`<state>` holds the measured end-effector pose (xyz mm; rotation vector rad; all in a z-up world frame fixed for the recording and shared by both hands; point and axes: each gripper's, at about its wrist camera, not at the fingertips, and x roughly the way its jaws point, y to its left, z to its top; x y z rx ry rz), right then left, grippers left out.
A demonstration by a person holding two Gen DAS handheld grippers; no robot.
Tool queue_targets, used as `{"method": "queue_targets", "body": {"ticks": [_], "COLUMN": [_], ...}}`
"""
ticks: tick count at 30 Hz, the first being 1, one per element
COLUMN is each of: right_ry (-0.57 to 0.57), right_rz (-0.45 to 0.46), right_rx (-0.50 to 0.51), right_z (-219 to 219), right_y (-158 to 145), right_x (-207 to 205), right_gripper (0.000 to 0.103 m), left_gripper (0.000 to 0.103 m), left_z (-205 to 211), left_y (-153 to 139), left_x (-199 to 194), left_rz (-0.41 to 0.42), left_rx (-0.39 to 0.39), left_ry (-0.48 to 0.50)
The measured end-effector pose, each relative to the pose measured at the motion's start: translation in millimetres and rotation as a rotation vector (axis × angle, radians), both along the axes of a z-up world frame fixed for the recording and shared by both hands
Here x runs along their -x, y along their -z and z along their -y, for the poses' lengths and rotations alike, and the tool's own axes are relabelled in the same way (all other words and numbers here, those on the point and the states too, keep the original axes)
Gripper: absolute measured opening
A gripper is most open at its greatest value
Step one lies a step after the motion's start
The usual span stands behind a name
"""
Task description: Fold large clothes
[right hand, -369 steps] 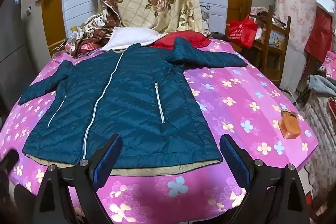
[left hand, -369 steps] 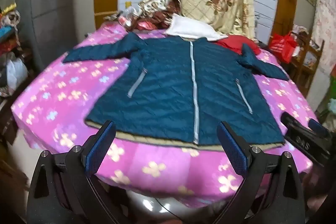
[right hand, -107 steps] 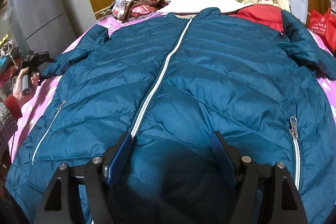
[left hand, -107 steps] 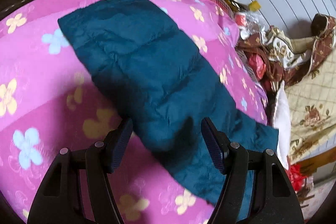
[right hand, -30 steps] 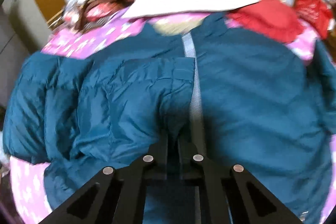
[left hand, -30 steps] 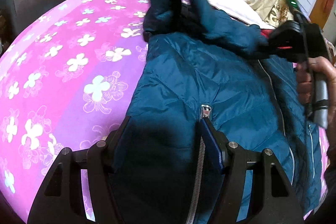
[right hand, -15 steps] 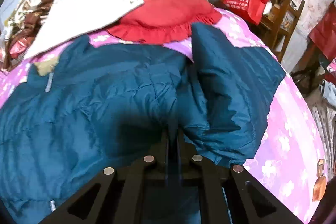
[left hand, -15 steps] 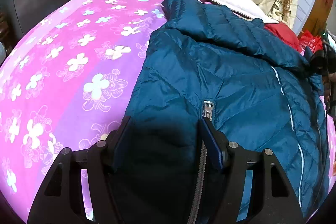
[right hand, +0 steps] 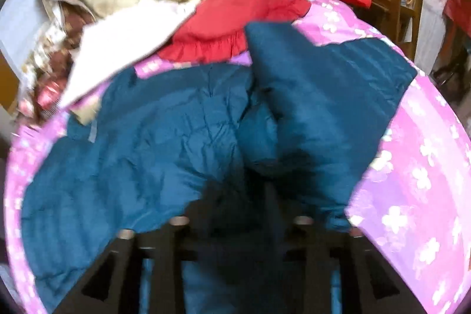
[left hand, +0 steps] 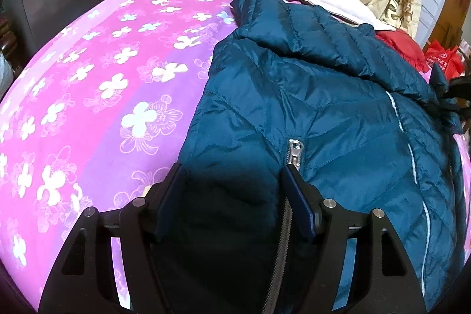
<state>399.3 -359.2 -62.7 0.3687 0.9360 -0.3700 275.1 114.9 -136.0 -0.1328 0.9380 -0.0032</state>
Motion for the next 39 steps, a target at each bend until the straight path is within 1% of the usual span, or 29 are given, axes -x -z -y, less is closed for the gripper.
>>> {"method": "queue_targets", "body": {"ticks": [3, 5, 7, 10, 12, 13, 15, 16, 18, 21, 24, 28, 32, 34, 37, 39], "right_ry": [-0.011, -0.006, 0.003, 0.078, 0.145, 0.169, 0.22, 0.252, 0.284, 0.317, 0.329, 0.337, 0.346, 0.345, 0.358, 0.367], "right_rz": [0.053, 0.077, 0.115, 0.134, 0.145, 0.145, 0.146, 0.149, 0.161, 0.167, 0.157, 0.142, 0.148, 0.144, 0.15, 0.154], "right_rx": [0.004, -0.008, -0.042, -0.079, -0.099, -0.113, -0.172, -0.219, -0.276, -0.33, -0.333, -0.329, -0.326, -0.309, -0.304, -0.308], "right_z": [16, 30, 57, 106, 141, 154, 183, 199, 218, 241, 252, 272, 286, 291, 300, 304], "right_y": [-26, -38, -47, -53, -54, -52, -43, -34, -22, -1, 14, 34, 44, 48, 54, 60], "right_x": [29, 49, 68, 98, 117, 123, 134, 139, 143, 139, 126, 97, 68, 51, 35, 28], "right_gripper": [0.045, 0.045, 0.045, 0.045, 0.045, 0.045, 0.045, 0.045, 0.045, 0.045, 0.045, 0.045, 0.045, 0.045, 0.045, 0.045], "left_gripper": [0.068, 0.068, 0.068, 0.068, 0.068, 0.068, 0.068, 0.068, 0.068, 0.068, 0.068, 0.068, 0.068, 0.068, 0.068, 0.068], "left_z": [5, 10, 15, 24, 35, 41, 50, 52, 56, 59, 61, 64, 66, 66, 67, 68], "left_y": [-12, -22, -36, -51, -59, -60, -59, -57, -49, -40, -32, -25, -18, -14, -9, -6], "left_x": [13, 24, 38, 53, 60, 62, 60, 59, 51, 43, 37, 31, 25, 21, 16, 15], "left_rz": [0.039, 0.066, 0.096, 0.13, 0.166, 0.184, 0.2, 0.197, 0.172, 0.143, 0.124, 0.105, 0.087, 0.074, 0.05, 0.05], "left_rx": [0.0, -0.001, 0.029, 0.065, 0.055, 0.035, -0.003, -0.014, -0.016, -0.009, 0.007, 0.032, 0.044, 0.046, 0.059, 0.055], "left_ry": [0.01, 0.021, 0.046, 0.075, 0.098, 0.107, 0.111, 0.111, 0.118, 0.109, 0.109, 0.124, 0.133, 0.131, 0.133, 0.131]}}
